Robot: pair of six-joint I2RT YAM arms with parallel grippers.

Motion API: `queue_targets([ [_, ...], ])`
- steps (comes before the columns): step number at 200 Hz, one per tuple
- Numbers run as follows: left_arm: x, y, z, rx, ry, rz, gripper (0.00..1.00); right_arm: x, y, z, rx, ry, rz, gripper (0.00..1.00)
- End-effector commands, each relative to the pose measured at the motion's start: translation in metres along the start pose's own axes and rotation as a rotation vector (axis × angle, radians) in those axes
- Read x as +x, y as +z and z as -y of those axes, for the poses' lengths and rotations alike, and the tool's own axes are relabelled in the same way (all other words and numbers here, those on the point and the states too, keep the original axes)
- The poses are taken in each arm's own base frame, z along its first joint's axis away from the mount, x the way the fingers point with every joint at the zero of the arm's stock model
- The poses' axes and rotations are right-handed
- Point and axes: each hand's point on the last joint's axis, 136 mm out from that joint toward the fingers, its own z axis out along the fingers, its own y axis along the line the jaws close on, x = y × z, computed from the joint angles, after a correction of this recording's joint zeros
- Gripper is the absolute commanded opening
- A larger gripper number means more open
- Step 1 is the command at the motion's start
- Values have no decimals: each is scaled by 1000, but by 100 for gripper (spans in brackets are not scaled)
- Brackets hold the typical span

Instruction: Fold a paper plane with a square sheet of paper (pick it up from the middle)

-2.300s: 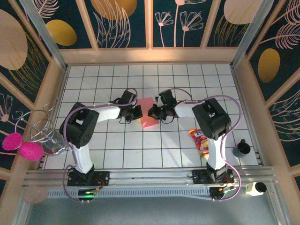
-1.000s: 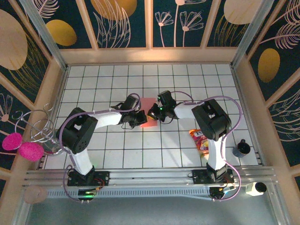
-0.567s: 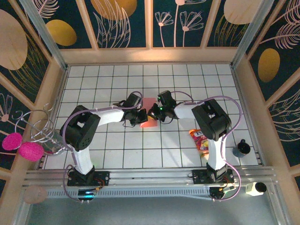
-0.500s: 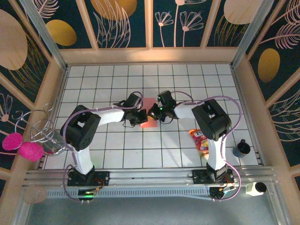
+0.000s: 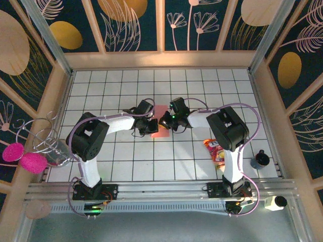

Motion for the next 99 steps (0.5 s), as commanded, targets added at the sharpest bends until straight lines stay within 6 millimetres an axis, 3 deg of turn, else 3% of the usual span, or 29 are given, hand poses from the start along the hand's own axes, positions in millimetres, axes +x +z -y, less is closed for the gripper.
queue_targets([
  [1, 10, 4, -13, -71, 26, -47, 0, 23, 8, 61, 176, 81, -65, 0],
  [99, 30, 4, -32, -139, 92, -129, 0, 22, 8, 67, 190, 86, -65, 0],
])
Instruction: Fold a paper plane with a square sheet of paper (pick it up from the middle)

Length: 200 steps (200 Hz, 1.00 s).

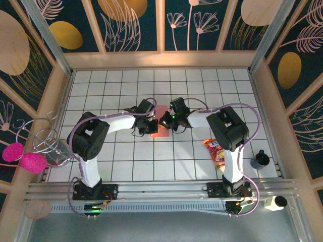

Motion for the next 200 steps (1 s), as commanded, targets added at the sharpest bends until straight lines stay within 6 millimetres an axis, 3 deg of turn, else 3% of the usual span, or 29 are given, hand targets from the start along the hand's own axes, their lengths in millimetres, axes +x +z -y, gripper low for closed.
queue_targets([
  [1, 32, 7, -25, -96, 11, -117, 0, 23, 8, 66, 189, 85, -66, 0],
  [52, 57, -1, -38, -120, 27, -175, 0, 22, 8, 68, 193, 86, -66, 0],
  [91, 73, -12, -56, -195, 49, -207, 0, 21, 7, 69, 196, 88, -65, 0],
  [97, 83, -13, -66, -223, 51, -231, 0, 22, 8, 69, 196, 88, -66, 0],
  [143, 77, -28, -69, -268, 68, -202, 0, 21, 8, 71, 202, 87, -63, 0],
  [150, 76, -29, -67, -261, 68, -198, 0, 21, 8, 71, 202, 86, -62, 0],
  [155, 64, -33, -56, -239, 73, -164, 0, 21, 8, 71, 203, 85, -62, 0],
  [180, 39, -44, -27, -144, 72, -70, 0, 20, 7, 71, 202, 83, -61, 0],
  [200, 16, -57, 8, 8, 47, 38, 0, 19, 8, 68, 188, 78, -60, 0],
])
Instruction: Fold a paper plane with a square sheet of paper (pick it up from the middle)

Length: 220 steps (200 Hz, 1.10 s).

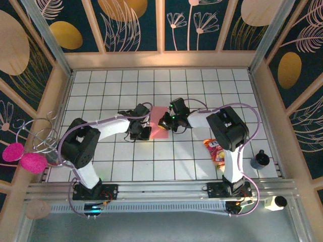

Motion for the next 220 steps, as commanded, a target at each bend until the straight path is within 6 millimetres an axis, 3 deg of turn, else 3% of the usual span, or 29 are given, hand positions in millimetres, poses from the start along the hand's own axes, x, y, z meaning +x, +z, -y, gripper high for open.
queue_targets([
  [1, -26, -28, 34, 141, -29, 109, 0, 13, 7, 67, 195, 80, -27, 0],
  [15, -31, -24, 45, 209, -71, 120, 0, 11, 7, 65, 187, 77, -25, 0],
  [41, -36, -13, 45, 219, -114, 128, 0, 10, 6, 62, 174, 72, -21, 0],
  [49, -33, -1, 39, 194, -127, 104, 0, 10, 5, 60, 168, 69, -21, 0],
  [94, -20, 21, 17, 103, -150, 62, 0, 5, 3, 45, 125, 31, -16, 0],
  [112, -19, 25, 10, 69, -151, 61, 0, 0, 0, 31, 86, -10, -8, 0],
  [121, -8, 31, -1, 39, -158, 38, 0, -4, -3, 21, 61, -39, 0, 0],
  [153, -4, 33, -5, 28, -161, 34, 0, -15, -21, -20, -29, -164, 47, 0],
  [170, -3, 35, -4, 35, -162, 32, 0, -18, -29, -30, -43, -214, 72, 0],
  [220, -1, 38, -3, 50, -164, 22, 0, 12, -16, -33, -25, -275, 11, 0],
])
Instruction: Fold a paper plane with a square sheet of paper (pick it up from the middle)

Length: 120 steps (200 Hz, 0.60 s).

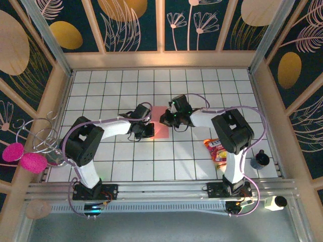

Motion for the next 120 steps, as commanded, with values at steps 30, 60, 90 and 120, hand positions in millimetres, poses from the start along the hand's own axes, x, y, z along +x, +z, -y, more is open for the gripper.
queue_targets([
  [30, 20, 10, -25, -78, -34, -55, 0, 23, 17, -7, 12, -47, -58, 0],
  [60, 23, 10, -28, -82, -42, -58, 0, 20, 24, -2, 29, -47, -70, 0],
  [90, 30, 11, -34, -95, -55, -72, 0, 10, 21, 24, 78, -8, -53, 0],
  [120, 44, 15, -45, -115, -83, -99, 0, -15, 10, 55, 107, 36, -4, 0],
])
